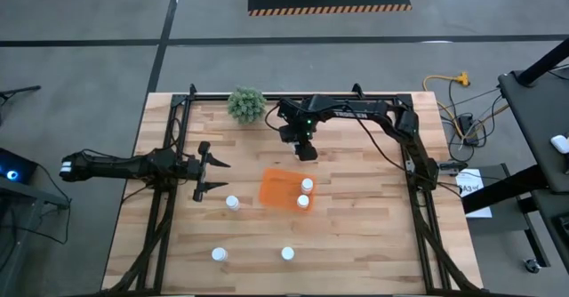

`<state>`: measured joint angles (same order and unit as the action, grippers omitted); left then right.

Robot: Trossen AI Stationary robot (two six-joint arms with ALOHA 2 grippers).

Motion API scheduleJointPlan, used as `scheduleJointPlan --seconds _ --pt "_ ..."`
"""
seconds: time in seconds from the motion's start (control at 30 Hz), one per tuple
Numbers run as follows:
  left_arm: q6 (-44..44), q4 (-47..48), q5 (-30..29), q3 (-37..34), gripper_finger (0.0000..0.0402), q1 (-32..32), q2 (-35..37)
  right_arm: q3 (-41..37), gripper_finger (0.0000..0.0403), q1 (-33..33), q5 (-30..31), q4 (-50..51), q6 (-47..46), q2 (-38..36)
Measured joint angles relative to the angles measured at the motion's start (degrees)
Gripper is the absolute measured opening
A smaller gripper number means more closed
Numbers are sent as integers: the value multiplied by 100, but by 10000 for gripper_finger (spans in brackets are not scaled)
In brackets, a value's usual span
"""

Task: Pick and place pill bottles into a basket
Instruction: Put the pill bottle into the bin

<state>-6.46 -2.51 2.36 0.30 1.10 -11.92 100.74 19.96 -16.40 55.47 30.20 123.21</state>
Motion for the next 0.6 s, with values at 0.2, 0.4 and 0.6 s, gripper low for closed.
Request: scheduleJointPlan --seconds 0.2,0.4,0.6 --pt "0 5 1 0 245 0 -4 30 146 -191 2 133 -62 -217" --pt "0 -1 1 0 245 1 5 30 146 -526 53 116 -214 -472" --pt "0 1 -1 0 245 -2 -2 27 146 -847 283 4 -404 -823"
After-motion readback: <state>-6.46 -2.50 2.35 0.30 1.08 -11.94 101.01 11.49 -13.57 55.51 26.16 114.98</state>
